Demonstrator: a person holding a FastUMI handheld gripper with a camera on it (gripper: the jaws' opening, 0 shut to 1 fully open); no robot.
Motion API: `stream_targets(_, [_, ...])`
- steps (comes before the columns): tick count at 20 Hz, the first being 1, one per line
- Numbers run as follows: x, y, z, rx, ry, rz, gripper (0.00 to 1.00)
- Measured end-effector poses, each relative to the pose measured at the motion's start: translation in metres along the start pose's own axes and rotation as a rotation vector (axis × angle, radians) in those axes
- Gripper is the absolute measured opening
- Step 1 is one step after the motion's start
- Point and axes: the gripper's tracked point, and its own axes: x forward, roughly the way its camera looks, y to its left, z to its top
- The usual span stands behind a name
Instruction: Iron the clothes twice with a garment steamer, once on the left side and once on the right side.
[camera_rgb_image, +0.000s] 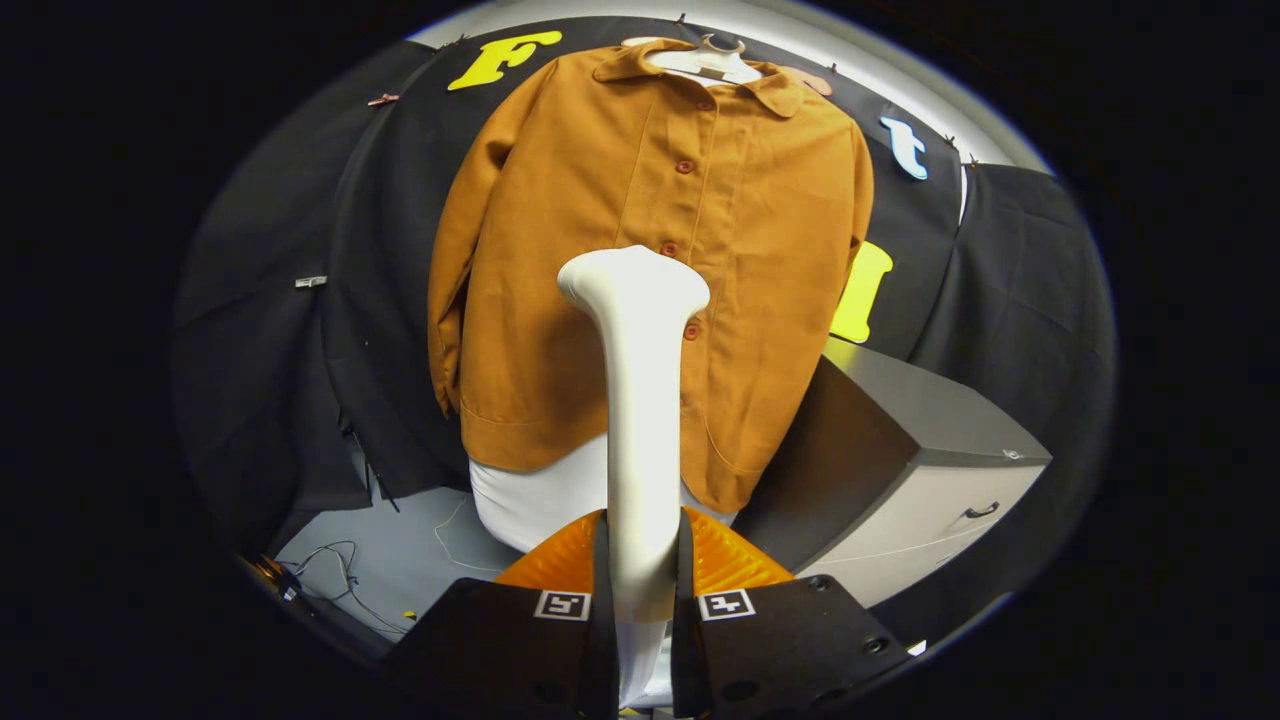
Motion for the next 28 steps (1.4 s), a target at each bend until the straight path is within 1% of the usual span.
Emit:
stream_targets(4, [-0.024,-0.014,0.010,0.030,-0.024,-0.020,0.24])
stream_targets(10, [-0.064,-0.036,0.039,0.076,-0.084,-0.061,0.24])
stream_targets(22, [-0.143,-0.077,0.130,0.142,-0.221,-0.107,0.24])
stream_targets(28, [-0.177,-0.094,0.159,0.173,-0.266,-0.130,0.24])
